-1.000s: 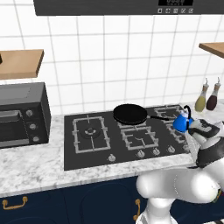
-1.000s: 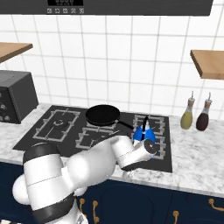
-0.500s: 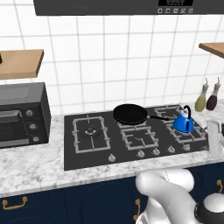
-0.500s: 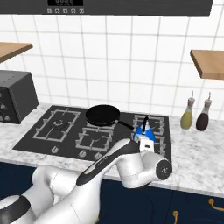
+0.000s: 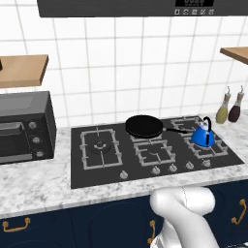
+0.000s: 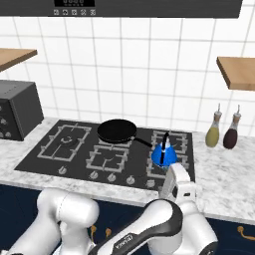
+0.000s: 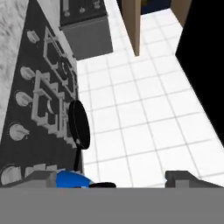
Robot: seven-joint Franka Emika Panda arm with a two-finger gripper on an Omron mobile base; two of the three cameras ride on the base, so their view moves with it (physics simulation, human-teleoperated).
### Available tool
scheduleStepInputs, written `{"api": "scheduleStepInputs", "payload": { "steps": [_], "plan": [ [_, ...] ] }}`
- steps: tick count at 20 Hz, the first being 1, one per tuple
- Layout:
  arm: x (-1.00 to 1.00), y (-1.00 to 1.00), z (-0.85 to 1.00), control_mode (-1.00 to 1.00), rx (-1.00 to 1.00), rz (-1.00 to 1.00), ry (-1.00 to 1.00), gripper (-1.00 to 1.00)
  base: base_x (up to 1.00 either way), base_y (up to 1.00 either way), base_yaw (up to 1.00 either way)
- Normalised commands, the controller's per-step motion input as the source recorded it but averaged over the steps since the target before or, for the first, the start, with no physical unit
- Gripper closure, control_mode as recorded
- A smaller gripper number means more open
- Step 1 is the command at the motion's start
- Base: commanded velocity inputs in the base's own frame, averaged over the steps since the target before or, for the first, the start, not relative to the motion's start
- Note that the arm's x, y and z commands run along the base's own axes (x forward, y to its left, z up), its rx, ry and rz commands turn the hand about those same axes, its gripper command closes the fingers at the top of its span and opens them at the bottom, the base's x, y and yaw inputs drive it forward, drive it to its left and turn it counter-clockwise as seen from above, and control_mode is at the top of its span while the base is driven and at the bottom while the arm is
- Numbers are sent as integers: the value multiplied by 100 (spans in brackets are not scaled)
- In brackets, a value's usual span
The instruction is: Pick the kettle from the counter and place it on a stove burner. Then turn the burner on.
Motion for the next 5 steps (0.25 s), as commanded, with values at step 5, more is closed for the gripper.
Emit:
{"api": "scheduleStepInputs", "payload": {
  "steps": [5],
  "plan": [
    [-5,8,-24,-100,-12,0,1,-100,0,0,0]
  ]
}}
